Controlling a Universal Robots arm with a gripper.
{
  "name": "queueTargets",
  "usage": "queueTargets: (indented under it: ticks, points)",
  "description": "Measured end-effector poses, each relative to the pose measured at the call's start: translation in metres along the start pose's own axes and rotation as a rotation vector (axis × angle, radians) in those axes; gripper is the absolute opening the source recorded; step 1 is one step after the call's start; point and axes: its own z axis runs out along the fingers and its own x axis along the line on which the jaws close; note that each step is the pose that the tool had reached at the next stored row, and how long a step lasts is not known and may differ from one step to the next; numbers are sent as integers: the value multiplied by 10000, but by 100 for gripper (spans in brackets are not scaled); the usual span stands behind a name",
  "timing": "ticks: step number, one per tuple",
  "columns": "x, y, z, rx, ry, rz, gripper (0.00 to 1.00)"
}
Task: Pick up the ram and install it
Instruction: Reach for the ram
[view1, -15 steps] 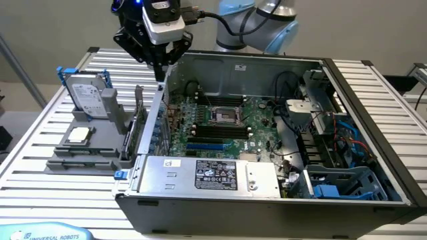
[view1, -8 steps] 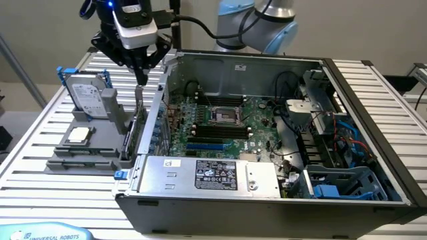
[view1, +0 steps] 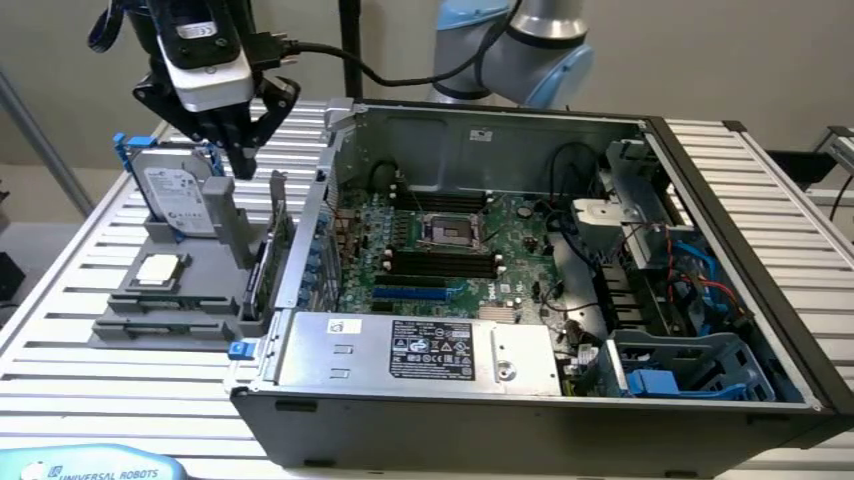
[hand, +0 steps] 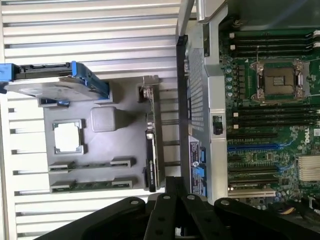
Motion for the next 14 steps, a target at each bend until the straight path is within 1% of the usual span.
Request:
queueTargets:
  ticks: [14]
  points:
    - [631, -163, 140, 1, 0, 1, 11]
